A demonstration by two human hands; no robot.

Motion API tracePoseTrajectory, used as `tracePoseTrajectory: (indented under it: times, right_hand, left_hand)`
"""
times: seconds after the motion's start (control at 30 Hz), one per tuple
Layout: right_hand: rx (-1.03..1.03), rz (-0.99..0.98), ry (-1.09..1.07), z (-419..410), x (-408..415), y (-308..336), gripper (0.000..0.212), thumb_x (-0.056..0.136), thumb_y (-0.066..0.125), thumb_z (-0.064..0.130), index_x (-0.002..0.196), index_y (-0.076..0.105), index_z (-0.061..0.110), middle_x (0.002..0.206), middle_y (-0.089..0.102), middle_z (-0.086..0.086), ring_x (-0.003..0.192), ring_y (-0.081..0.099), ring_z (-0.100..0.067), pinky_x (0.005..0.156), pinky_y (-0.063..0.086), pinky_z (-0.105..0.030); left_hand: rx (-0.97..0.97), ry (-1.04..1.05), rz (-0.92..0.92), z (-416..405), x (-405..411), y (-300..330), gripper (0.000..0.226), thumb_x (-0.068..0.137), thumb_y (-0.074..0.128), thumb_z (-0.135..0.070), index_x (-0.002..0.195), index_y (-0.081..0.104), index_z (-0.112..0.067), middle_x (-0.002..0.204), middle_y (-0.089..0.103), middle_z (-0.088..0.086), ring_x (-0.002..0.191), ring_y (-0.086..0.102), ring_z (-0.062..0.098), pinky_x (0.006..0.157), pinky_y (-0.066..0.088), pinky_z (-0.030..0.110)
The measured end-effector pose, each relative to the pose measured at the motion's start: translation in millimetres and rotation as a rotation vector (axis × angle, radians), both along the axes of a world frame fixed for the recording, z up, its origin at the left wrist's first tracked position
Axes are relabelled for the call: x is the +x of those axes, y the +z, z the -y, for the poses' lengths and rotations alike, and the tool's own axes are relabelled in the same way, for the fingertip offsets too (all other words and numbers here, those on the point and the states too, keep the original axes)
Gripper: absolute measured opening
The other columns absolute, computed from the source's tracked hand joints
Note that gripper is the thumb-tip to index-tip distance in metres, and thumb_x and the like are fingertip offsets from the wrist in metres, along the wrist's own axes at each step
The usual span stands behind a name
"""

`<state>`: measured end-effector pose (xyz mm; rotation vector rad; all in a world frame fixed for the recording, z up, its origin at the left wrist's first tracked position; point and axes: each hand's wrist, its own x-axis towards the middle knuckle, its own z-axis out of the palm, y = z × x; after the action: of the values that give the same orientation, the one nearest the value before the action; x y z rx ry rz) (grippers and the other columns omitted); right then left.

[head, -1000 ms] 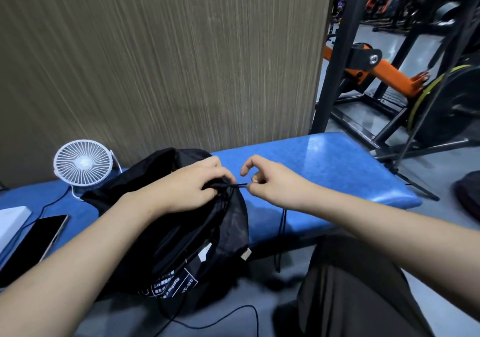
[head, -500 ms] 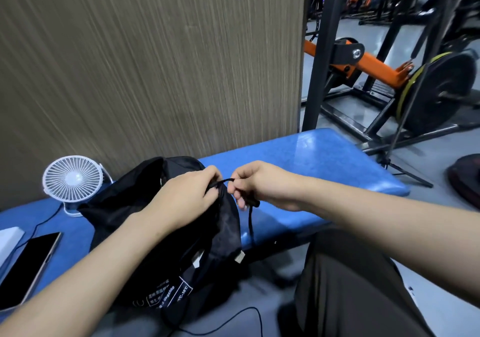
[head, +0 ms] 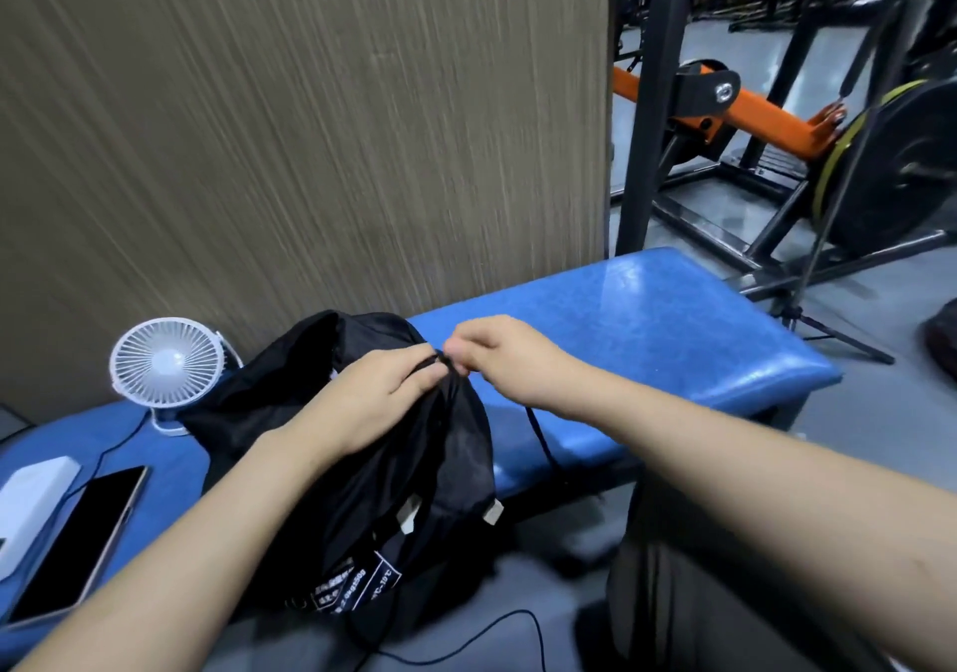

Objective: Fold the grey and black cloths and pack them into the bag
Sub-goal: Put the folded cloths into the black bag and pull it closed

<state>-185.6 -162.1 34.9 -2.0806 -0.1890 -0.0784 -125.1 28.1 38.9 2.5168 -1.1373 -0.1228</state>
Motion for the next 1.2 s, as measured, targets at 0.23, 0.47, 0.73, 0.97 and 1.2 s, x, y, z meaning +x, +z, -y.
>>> tracePoseTrajectory:
  times: [0.23, 0.47, 0.73, 0.97, 1.2]
  right_hand:
    - [1.414, -0.105, 0.1, -34.7, 1.2, -29.4, 0.037, 0.103, 0.039, 0.02, 0.07, 0.051, 0.01, 0.088, 0.061, -0.01, 0.045, 0.031, -0.012, 0.044, 0.018, -0.027]
    - [1.657, -0.357, 0.201, -51.3, -3.4, -29.5, 0.039, 0.097, 0.043, 0.027, 0.06, 0.033, 0.02, 0.058, 0.02, 0.003, 0.037, 0.019, -0.01, 0.039, 0.018, -0.023]
    - [0.068, 0.187, -0.013, -45.7, -31.1, -12.1, 0.05, 0.091, 0.057, 0.019, 0.051, 0.027, 0.021, 0.044, 0.029, 0.005, 0.046, 0.031, -0.014, 0.049, 0.024, -0.032]
    - [-0.297, 0.36, 0.042, -26.5, -58.7, -1.9, 0.048, 0.092, 0.055, 0.024, 0.053, 0.027, 0.022, 0.047, 0.031, 0.002, 0.057, 0.038, -0.028, 0.051, 0.021, -0.033]
    - [-0.527, 0.467, 0.15, 5.2, -84.7, -3.3, 0.034, 0.087, 0.051, 0.024, 0.059, 0.031, 0.021, 0.047, 0.024, 0.005, 0.043, 0.022, -0.01, 0.048, 0.019, -0.026]
  left_hand:
    - [0.075, 0.057, 0.025, 1.3, 15.3, 0.8, 0.03, 0.104, 0.044, -0.032, 0.109, 0.061, -0.008, 0.105, 0.07, 0.009, 0.099, 0.065, 0.025, 0.092, 0.047, 0.048]
    - [0.261, 0.006, 0.074, -20.3, 17.9, -6.0, 0.049, 0.09, 0.028, -0.048, 0.117, 0.06, -0.022, 0.115, 0.071, -0.003, 0.108, 0.064, 0.018, 0.094, 0.048, 0.046]
    - [0.272, -0.15, 0.321, -42.8, 29.5, -5.2, 0.016, 0.09, 0.041, -0.031, 0.081, 0.051, -0.023, 0.076, 0.061, -0.003, 0.073, 0.055, 0.021, 0.07, 0.041, 0.036]
    - [0.365, -0.12, 0.387, -63.5, 38.3, -7.3, 0.022, 0.096, 0.036, -0.037, 0.079, 0.045, -0.026, 0.07, 0.052, -0.009, 0.068, 0.052, 0.021, 0.065, 0.032, 0.032]
    - [0.456, -0.114, 0.473, -85.7, 68.7, -3.9, 0.019, 0.096, 0.04, -0.035, 0.078, 0.04, -0.028, 0.07, 0.056, -0.002, 0.068, 0.056, 0.026, 0.063, 0.038, 0.034]
